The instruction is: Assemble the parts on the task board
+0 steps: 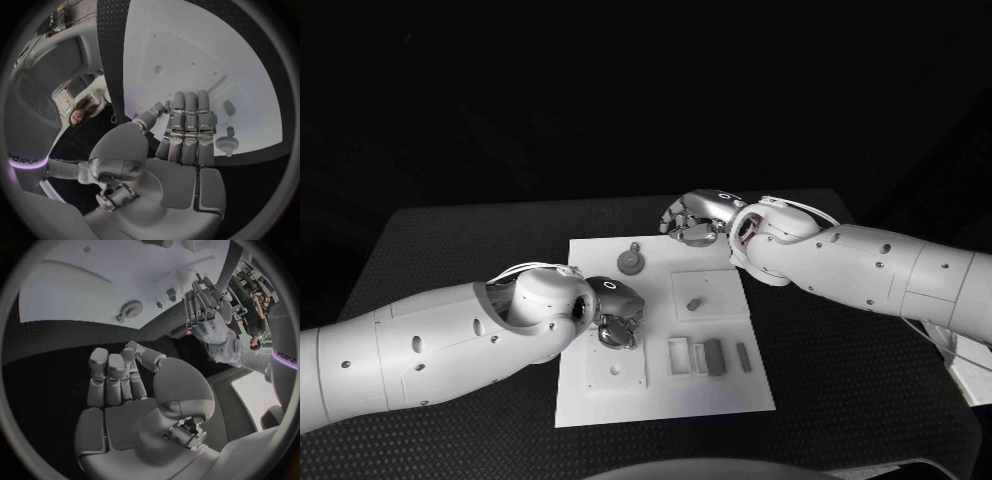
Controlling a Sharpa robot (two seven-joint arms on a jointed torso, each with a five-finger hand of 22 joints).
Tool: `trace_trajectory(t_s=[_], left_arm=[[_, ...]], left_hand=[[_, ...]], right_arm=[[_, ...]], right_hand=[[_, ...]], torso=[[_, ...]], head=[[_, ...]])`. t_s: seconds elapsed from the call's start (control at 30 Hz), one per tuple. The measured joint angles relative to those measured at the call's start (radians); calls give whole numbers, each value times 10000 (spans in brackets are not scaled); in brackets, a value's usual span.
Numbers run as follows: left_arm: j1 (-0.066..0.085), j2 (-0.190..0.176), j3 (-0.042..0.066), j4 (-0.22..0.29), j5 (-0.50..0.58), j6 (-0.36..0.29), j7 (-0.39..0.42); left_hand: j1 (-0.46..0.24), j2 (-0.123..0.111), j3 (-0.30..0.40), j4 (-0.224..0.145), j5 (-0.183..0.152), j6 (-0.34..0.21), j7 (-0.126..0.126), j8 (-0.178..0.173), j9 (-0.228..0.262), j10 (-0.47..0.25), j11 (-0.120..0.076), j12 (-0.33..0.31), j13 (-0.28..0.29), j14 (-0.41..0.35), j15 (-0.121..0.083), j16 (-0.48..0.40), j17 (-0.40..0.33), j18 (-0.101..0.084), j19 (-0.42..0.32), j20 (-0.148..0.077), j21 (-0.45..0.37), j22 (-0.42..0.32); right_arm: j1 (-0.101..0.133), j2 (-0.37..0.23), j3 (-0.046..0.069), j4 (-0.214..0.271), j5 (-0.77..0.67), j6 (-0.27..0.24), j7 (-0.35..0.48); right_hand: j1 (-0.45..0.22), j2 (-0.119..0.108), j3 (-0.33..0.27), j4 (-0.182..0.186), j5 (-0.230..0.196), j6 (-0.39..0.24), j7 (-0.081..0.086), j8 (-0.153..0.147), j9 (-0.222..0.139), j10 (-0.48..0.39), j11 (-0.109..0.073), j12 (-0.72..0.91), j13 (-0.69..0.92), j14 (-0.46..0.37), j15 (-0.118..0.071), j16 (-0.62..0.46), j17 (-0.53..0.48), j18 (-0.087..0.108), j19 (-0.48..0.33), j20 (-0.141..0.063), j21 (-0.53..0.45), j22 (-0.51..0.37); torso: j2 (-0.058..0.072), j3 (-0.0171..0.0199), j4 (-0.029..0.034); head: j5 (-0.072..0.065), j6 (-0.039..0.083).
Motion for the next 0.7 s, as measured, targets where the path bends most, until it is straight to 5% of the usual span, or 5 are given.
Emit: trace_trajectory(t_s=[0.3, 0.47, 0.7], left_arm=[[138, 172, -120, 34, -1008, -437, 496], [412, 273, -563, 15, -1439, -471, 711], [534, 354, -600, -11, -1846, -276, 924]], left_hand=[[42, -39, 16, 18, -17, 1, -1, -3, 24, 27, -26, 0, 10, 0, 0, 0, 9, 0, 0, 0, 0, -1], [42, -40, 15, 19, -18, 6, -6, -5, 24, 27, -25, 0, 9, 0, 0, -40, 9, 0, 0, 0, 0, 8], [82, -81, 48, 56, -20, 7, -7, -52, 42, 26, -24, -38, 8, 0, 0, -91, 11, 0, 0, 0, 0, 7]], right_arm=[[1, -3, 0, -12, 4, 24, 5], [1, 3, 0, -15, 6, 44, 8], [1, 5, 0, -15, 8, 72, 9]], right_hand=[[0, 0, 0, 0, 0, 0, 0, 0, 0, -1, -1, 0, -1, 36, 36, 0, 0, 0, 0, 0, 0, -1], [0, 0, 0, 0, 0, -1, 0, 0, -10, -1, -1, 0, -1, 36, 36, 0, -1, 0, 0, 1, 0, -1], [0, 0, 0, 0, 0, -1, -1, 0, -10, -1, -1, 0, -1, 36, 35, 0, 4, 0, 0, 1, 0, -1]], torso=[[1, 0, -13], [1, 3, -19], [1, 12, -21]], head=[[-61, -22], [-113, -53], [-151, -86]])
